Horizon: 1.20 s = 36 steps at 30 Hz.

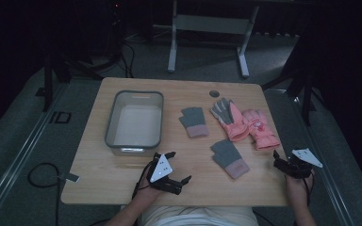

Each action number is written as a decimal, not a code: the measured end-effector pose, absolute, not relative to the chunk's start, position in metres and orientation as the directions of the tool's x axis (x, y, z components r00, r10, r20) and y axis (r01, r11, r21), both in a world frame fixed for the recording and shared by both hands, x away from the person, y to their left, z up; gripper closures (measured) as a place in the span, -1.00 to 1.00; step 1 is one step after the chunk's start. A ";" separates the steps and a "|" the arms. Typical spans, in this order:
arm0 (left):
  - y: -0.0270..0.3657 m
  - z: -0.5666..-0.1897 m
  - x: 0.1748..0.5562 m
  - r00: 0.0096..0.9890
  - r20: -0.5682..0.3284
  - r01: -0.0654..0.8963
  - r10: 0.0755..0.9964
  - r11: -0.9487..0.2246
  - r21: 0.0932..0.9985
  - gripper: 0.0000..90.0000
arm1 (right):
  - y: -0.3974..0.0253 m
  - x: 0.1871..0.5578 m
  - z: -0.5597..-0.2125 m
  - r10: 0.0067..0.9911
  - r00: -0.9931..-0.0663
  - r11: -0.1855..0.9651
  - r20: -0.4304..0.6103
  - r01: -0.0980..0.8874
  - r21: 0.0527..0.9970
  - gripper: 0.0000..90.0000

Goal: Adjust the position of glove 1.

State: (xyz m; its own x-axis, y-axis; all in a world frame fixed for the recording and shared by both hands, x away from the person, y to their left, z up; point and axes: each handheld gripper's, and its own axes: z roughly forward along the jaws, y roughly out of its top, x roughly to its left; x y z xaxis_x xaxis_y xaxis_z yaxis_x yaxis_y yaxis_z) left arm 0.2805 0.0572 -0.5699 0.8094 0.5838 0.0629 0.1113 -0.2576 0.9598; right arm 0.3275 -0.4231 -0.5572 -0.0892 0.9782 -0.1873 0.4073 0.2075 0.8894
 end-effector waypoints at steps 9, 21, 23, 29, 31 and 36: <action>0.057 -0.570 0.282 0.812 0.054 0.122 0.582 -0.258 0.959 -1.00 | -0.426 0.329 -0.557 0.984 -0.074 0.177 -0.161 0.427 0.887 -0.70; 0.057 -0.570 0.280 0.807 0.059 0.114 0.587 -0.254 0.961 -1.00 | -0.422 0.332 -0.557 0.984 -0.080 0.177 -0.157 0.465 0.868 -0.70; 0.058 -0.570 0.281 0.807 0.054 0.117 0.588 -0.249 0.961 -1.00 | -0.423 0.334 -0.557 0.985 -0.087 0.171 -0.148 0.483 0.859 -0.71; 0.058 -0.570 0.281 0.808 0.057 0.114 0.587 -0.250 0.962 -1.00 | -0.426 0.338 -0.551 0.993 -0.064 0.117 -0.098 0.508 0.853 -0.70; 0.058 -0.570 0.281 0.808 0.056 0.114 0.586 -0.249 0.962 -1.00 | -0.426 0.338 -0.548 0.994 -0.060 0.111 -0.093 0.512 0.852 -0.70; 0.058 -0.570 0.281 0.811 0.055 0.114 0.583 -0.249 0.962 -1.00 | -0.427 0.338 -0.540 0.996 -0.050 0.095 -0.080 0.501 0.860 -0.70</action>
State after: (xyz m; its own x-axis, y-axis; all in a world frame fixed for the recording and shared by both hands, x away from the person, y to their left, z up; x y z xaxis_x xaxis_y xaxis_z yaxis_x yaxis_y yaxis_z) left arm 0.2808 0.0582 -0.5699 0.8105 0.5831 0.0549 0.1143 -0.2494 0.9616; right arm 0.3383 -0.4267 -0.5397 -0.0500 0.9955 -0.0802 0.5010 0.0945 0.8603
